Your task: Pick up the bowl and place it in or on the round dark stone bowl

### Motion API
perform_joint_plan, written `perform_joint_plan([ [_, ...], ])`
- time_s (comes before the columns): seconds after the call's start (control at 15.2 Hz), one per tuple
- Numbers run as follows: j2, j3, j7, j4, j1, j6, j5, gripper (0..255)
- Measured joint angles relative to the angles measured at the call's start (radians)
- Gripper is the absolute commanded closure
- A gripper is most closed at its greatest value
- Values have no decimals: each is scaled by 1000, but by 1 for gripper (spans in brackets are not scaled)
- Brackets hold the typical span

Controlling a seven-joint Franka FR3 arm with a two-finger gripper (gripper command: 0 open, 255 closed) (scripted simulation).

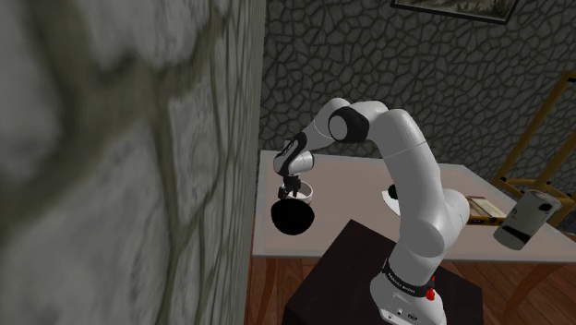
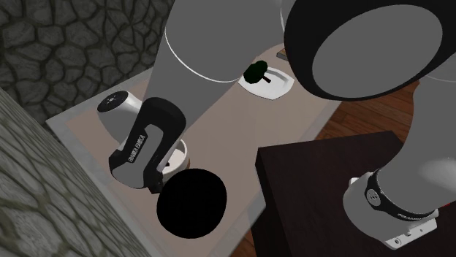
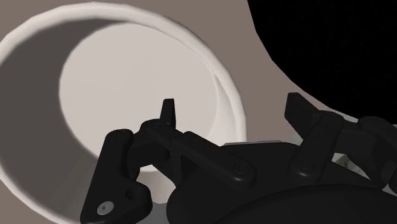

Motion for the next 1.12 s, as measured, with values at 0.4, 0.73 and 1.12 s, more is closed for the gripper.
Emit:
perform_joint_plan([
  [0.4, -1, 0, 0, 1, 0, 0, 0, 255],
  [0.73, -7, -1, 1, -3, 1, -3, -1, 255],
  [1.12, -67, -12, 5, -21, 8, -46, -11, 255],
])
